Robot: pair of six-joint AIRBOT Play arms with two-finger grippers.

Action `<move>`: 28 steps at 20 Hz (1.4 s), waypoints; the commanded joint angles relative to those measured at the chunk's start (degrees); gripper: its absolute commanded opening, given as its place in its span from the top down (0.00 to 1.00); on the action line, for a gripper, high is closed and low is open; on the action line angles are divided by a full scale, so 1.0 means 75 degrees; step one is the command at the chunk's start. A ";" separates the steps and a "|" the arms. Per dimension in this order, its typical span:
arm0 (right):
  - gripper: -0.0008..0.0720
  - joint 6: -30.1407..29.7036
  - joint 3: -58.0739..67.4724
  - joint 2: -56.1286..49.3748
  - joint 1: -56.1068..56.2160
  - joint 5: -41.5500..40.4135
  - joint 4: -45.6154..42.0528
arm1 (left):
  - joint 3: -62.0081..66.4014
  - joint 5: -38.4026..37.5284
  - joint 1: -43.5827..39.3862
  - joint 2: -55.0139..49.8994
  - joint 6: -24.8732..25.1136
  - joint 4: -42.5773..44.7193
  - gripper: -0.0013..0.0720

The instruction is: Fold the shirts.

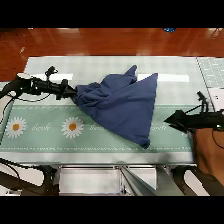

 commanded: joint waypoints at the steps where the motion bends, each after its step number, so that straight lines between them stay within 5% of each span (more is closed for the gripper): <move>1: 0.43 0.0376 -0.0265 -0.0460 0.0831 -0.0379 0.0041 | 0.0128 -0.0146 -0.0035 0.0015 0.0058 0.0006 0.95; 18: 0.43 0.0431 0.0624 -0.3392 0.3287 -0.1856 0.1122 | 0.0128 -0.0201 -0.0038 0.0000 0.0061 0.0006 0.95; 19: 0.47 0.0385 0.0880 -0.3547 0.3375 -0.1886 0.1198 | 0.0128 -0.0224 -0.0038 0.0000 0.0061 0.0006 0.95; 21: 0.95 0.0003 0.1515 -0.3666 0.3550 -0.1883 0.1285 | 0.0128 -0.0309 -0.0035 0.0026 0.0058 0.0003 0.95; 25: 0.96 -0.0565 0.3462 -0.3416 0.3290 -0.1145 0.0717 | 0.0143 -0.0408 0.0172 0.0583 0.0050 -0.0213 0.95; 28: 0.96 -0.0248 0.5537 -0.2751 0.2495 -0.1093 0.0600 | 0.0685 -0.0367 0.0676 0.1425 0.0213 -0.2396 0.95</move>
